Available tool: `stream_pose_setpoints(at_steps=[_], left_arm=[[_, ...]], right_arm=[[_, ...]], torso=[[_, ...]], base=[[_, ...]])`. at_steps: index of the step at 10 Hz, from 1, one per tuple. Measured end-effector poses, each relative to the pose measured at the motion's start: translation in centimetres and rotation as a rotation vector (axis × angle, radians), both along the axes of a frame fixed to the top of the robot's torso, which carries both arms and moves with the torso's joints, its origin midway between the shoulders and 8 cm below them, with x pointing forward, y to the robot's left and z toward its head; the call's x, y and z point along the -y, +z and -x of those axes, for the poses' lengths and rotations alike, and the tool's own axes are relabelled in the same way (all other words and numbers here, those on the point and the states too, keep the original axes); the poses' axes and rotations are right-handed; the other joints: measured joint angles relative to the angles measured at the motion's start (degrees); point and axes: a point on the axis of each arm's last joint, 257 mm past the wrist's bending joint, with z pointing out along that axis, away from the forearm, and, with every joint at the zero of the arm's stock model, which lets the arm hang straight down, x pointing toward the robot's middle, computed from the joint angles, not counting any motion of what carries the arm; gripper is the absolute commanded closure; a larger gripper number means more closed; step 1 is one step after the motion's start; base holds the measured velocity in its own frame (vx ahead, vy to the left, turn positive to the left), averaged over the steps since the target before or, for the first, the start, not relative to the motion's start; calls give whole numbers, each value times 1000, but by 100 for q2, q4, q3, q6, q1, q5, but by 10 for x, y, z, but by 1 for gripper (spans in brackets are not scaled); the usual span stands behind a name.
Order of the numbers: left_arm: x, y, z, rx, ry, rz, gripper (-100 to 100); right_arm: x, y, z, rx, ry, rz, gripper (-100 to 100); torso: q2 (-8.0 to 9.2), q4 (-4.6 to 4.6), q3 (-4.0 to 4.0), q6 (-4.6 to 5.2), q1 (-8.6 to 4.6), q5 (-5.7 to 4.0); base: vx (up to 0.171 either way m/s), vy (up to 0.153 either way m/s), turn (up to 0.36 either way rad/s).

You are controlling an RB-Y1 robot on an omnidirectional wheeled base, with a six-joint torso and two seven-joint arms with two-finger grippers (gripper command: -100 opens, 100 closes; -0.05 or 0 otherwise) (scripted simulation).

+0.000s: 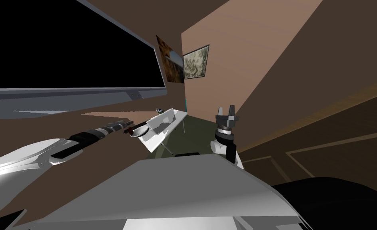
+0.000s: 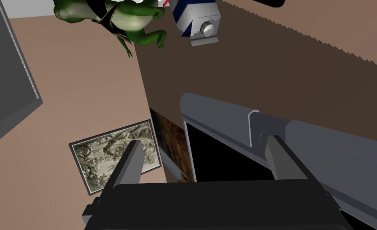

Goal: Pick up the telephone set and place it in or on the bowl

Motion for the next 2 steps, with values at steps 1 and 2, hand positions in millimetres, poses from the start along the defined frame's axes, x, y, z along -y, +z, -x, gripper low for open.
stream_pose_setpoints(at_steps=[1, 2], left_arm=[[0, 0, 0, 0, 0, 0, 0], [0, 0, 0, 0, 0, 0, 0]], right_arm=[[0, 0, 0, 0, 0, 0, 0], [0, 0, 0, 0, 0, 0, 0]], torso=[[0, 0, 0, 0, 1, 0], [0, 0, 0, 0, 1, 0]], base=[[0, 0, 0], [0, 0, 0]])
